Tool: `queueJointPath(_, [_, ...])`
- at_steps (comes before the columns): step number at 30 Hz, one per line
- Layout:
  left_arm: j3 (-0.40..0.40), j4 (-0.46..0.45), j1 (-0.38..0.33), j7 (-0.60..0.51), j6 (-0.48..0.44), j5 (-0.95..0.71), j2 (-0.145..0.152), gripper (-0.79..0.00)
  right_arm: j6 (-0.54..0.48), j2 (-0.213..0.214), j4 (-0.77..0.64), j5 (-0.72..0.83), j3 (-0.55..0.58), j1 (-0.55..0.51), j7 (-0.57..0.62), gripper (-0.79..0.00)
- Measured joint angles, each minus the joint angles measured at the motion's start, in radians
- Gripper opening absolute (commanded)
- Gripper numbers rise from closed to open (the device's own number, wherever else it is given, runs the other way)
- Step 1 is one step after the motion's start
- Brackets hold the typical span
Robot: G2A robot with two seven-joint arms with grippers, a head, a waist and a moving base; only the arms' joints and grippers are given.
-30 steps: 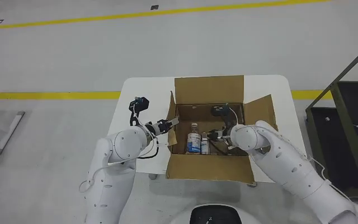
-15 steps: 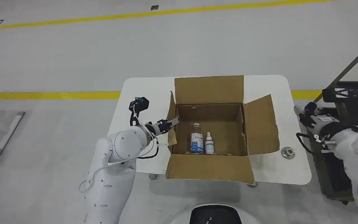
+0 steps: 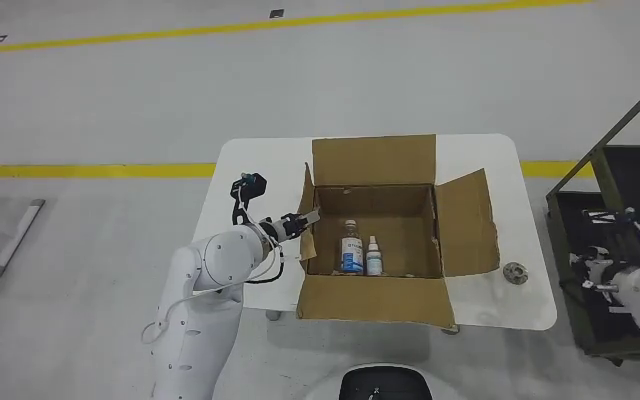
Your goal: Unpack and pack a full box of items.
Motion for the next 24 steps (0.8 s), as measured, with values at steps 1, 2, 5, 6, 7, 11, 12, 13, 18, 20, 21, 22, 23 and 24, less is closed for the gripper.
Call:
queueJointPath(1, [0.0, 0.0, 0.0, 0.0, 0.0, 0.0, 0.0, 0.0, -0.01, 0.0, 0.025, -0.017, -0.035, 0.024, 0.015, -0.262])
queueJointPath(2, [0.0, 0.0, 0.0, 0.0, 0.0, 0.0, 0.0, 0.0, -0.015, 0.0, 0.043, -0.024, -0.061, 0.042, 0.024, -0.265])
queueJointPath(5, [0.0, 0.0, 0.0, 0.0, 0.0, 0.0, 0.0, 0.0, -0.02, -0.002, 0.087, -0.067, -0.145, 0.095, 0.052, -0.271])
queueJointPath(6, [0.0, 0.0, 0.0, 0.0, 0.0, 0.0, 0.0, 0.0, -0.016, -0.003, 0.098, -0.071, -0.165, 0.109, 0.056, -0.302])
queueJointPath(7, [0.0, 0.0, 0.0, 0.0, 0.0, 0.0, 0.0, 0.0, -0.01, -0.004, 0.113, -0.076, -0.189, 0.127, 0.063, -0.311])
queueJointPath(11, [0.0, 0.0, 0.0, 0.0, 0.0, 0.0, 0.0, 0.0, -0.001, -0.009, 0.188, -0.087, -0.252, 0.188, 0.079, -0.4])
queueJointPath(12, [0.0, 0.0, 0.0, 0.0, 0.0, 0.0, 0.0, 0.0, -0.002, -0.01, 0.208, -0.097, -0.266, 0.205, 0.082, -0.406])
queueJointPath(13, [0.0, 0.0, 0.0, 0.0, 0.0, 0.0, 0.0, 0.0, -0.003, -0.011, 0.233, -0.11, -0.287, 0.226, 0.087, -0.406])
queueJointPath(18, [0.0, 0.0, 0.0, 0.0, 0.0, 0.0, 0.0, 0.0, 0.006, -0.016, 0.289, -0.137, -0.341, 0.281, 0.113, -0.416])
queueJointPath(20, [0.0, 0.0, 0.0, 0.0, 0.0, 0.0, 0.0, 0.0, 0.011, -0.017, 0.304, -0.136, -0.348, 0.291, 0.114, -0.416])
queueJointPath(21, [0.0, 0.0, 0.0, 0.0, 0.0, 0.0, 0.0, 0.0, 0.011, -0.017, 0.31, -0.135, -0.35, 0.294, 0.115, -0.416])
queueJointPath(22, [0.0, 0.0, 0.0, 0.0, 0.0, 0.0, 0.0, 0.0, 0.01, -0.018, 0.316, -0.134, -0.353, 0.296, 0.116, -0.422])
queueJointPath(23, [0.0, 0.0, 0.0, 0.0, 0.0, 0.0, 0.0, 0.0, 0.009, -0.018, 0.321, -0.134, -0.354, 0.298, 0.117, -0.422])
queueJointPath(24, [0.0, 0.0, 0.0, 0.0, 0.0, 0.0, 0.0, 0.0, 0.008, -0.018, 0.325, -0.133, -0.356, 0.299, 0.117, -0.422])
